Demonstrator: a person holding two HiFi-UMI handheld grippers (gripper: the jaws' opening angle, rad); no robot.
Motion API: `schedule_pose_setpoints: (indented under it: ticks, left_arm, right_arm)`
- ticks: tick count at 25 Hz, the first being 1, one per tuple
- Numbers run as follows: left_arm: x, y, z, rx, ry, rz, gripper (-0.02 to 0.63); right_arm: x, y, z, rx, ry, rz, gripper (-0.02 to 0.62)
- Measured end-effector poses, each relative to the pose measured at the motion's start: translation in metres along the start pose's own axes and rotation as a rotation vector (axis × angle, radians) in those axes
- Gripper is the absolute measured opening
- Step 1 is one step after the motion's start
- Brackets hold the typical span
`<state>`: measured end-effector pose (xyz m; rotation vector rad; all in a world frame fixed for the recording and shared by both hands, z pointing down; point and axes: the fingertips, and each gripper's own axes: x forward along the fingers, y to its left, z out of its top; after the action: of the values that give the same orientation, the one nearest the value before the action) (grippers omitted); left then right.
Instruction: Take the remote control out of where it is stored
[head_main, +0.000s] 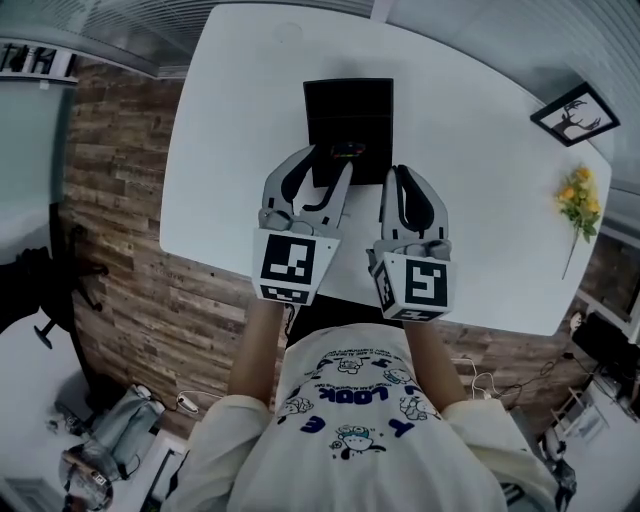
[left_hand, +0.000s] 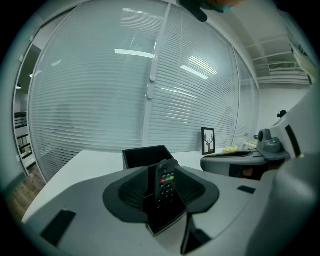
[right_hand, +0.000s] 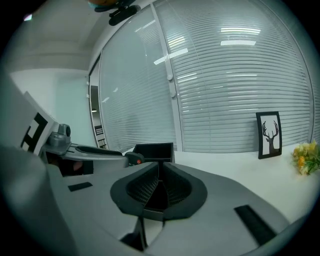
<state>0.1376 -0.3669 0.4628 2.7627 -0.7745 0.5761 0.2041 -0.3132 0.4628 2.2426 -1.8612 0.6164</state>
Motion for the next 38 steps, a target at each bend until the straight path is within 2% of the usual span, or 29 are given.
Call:
schedule_pose_setpoints:
  ticks: [4,18,23,27,32,38]
  left_arm:
    - [0.009,-0.004,-0.005,0.044,0.033,-0.050,0.189]
    - [0.031,-0.012,-0.013,0.143,0.129,-0.228,0.192]
    - [0.037,-0.015,-0.018,0.199,0.162,-0.230,0.190]
    - [0.035,-0.016,-0.019,0.228,0.170,-0.240,0.144]
    - [0.026,-0.017,-0.023,0.211,0.165,-0.232,0.127]
    - [0.013,-0.012,-0.017,0.178,0.122,-0.161,0.072]
  right_arm:
    - [0.004,-0.003,-0.004,0.004,0.015,0.000,0.048]
    - [0.015,-0.011,-0.015,0.004,0.048,0.009,0.048]
    - [0.016,-0.012,-0.019,0.005,0.059,0.012,0.048]
    - [0.017,-0.011,-0.019,0.006,0.061,0.014,0.047]
    - [0.015,-0.011,-0.023,0.008,0.064,0.015,0.046]
    - [0.010,-0.005,-0.020,0.003,0.055,0.022,0.046]
